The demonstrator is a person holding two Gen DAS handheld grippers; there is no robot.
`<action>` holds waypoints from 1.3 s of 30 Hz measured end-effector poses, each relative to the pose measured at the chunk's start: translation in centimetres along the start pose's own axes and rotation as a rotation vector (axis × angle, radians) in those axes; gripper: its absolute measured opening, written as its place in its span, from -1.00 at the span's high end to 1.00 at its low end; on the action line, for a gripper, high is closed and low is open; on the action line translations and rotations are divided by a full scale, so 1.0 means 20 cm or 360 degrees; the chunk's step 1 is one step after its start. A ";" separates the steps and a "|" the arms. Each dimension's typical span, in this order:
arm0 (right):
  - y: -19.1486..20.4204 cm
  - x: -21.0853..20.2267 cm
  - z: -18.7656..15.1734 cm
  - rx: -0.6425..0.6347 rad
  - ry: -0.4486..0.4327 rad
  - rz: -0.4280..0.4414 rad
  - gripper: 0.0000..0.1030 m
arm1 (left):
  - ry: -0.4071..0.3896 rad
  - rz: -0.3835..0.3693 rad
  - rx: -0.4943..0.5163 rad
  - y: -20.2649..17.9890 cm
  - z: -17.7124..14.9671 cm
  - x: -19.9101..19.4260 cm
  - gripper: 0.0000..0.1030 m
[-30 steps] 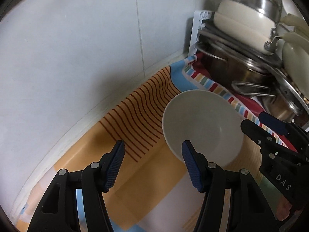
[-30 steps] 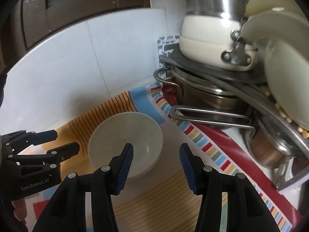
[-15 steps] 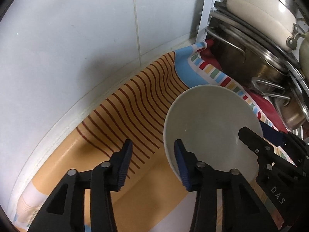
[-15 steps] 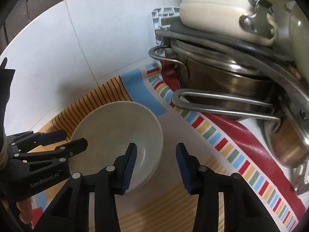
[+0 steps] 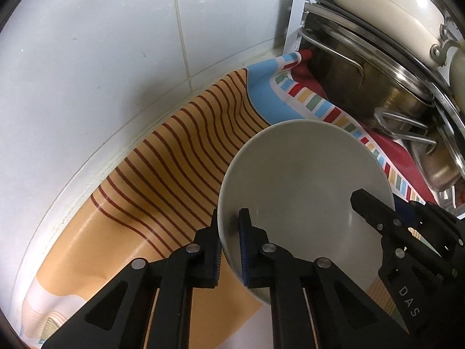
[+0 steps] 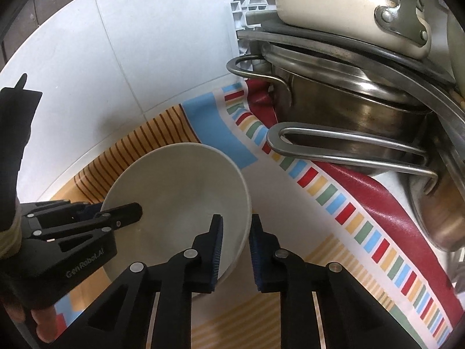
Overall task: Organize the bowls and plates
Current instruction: 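Lift the white bowl with both grippers and carry it over the bowl stack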
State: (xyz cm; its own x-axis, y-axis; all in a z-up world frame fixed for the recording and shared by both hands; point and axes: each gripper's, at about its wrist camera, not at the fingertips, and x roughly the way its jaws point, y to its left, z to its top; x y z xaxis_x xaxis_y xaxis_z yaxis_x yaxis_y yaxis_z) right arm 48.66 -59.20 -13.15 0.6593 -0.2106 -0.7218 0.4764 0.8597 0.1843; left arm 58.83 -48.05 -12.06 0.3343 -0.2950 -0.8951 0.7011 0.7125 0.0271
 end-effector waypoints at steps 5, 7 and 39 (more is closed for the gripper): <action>0.00 -0.02 -0.01 0.0013 0.0019 0.0013 0.69 | 0.0007 0.0008 -0.0010 0.02 -0.02 -0.06 0.76; 0.01 -0.04 -0.01 0.0012 0.0021 0.0019 0.69 | -0.0002 0.0011 -0.0008 0.02 -0.03 -0.10 0.76; 0.29 -0.93 -0.28 -0.0169 -0.0130 0.0214 0.69 | -0.0280 0.0117 -0.0263 0.12 -0.64 -1.11 0.77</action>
State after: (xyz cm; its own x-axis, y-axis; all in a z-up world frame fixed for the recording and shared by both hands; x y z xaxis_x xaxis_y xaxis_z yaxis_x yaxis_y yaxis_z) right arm 35.87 -47.57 -2.34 0.7599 -0.1237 -0.6382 0.3195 0.9260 0.2009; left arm 45.00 -31.66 2.17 0.4953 -0.3348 -0.8016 0.5633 0.8262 0.0030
